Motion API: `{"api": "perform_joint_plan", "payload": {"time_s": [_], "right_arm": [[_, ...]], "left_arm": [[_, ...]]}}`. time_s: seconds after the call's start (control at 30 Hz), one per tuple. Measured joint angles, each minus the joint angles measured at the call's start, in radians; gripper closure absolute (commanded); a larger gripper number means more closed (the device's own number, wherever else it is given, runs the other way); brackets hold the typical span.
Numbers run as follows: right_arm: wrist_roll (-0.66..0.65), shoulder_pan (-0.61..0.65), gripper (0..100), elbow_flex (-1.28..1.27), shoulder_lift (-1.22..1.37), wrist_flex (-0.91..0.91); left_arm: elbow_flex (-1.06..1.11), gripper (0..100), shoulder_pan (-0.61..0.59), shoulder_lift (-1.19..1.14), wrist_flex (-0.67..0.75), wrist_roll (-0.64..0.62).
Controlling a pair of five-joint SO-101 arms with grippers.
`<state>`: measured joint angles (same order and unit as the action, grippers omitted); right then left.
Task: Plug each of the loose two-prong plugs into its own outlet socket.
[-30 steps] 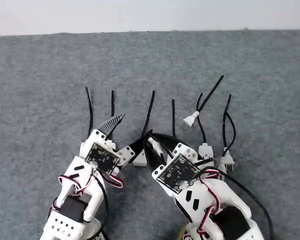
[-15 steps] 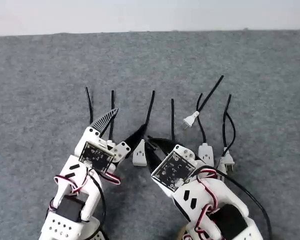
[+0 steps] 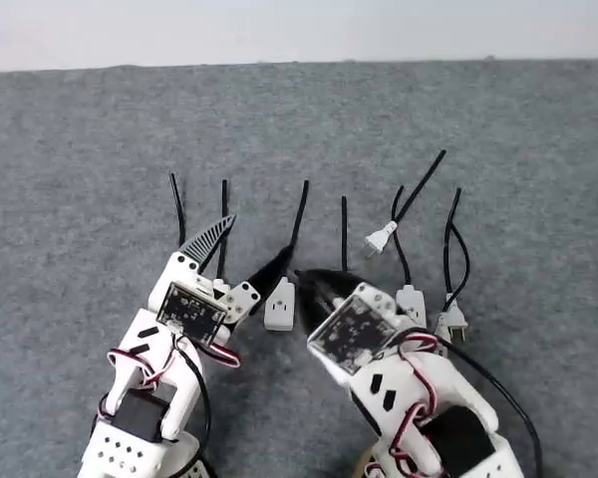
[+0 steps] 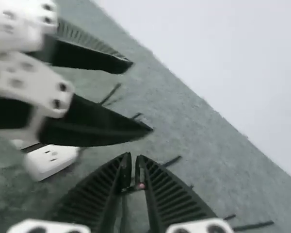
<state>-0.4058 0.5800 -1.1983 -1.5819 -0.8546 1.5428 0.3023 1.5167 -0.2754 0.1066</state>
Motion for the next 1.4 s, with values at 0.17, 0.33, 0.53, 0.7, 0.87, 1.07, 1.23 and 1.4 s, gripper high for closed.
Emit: {"api": "perform_joint_plan", "payload": {"time_s": [0.17, 0.33, 0.53, 0.7, 0.87, 1.07, 1.23, 1.4], "right_arm": [[0.029, -0.091, 98.8, -0.130, 0.014, 0.140], [0.052, -0.110, 93.9, -0.137, 0.014, 0.146], [0.127, -0.195, 92.4, -0.137, 0.015, 0.146], [0.132, -0.236, 92.4, -0.137, 0.173, 0.212], [0.135, -0.239, 92.4, -0.101, 0.440, 0.281], [0.138, -0.241, 92.3, 0.011, 0.749, 0.308], [0.138, -0.241, 92.3, 0.063, 0.898, 0.327], [0.193, -0.288, 92.2, 0.118, 0.988, 0.327]], "left_arm": [[0.041, 73, 0.000, 0.000, 0.055, 0.020], [0.092, 73, 0.000, 0.000, 0.127, 0.052], [0.106, 73, 0.000, 0.000, 0.155, 0.060], [0.106, 73, -0.002, 0.000, 0.155, 0.060], [0.106, 73, -0.002, 0.000, 0.155, 0.060], [0.106, 73, -0.002, 0.000, 0.155, 0.060], [0.106, 73, -0.002, 0.000, 0.155, 0.060], [0.106, 73, -0.002, 0.000, 0.155, 0.060]]}}
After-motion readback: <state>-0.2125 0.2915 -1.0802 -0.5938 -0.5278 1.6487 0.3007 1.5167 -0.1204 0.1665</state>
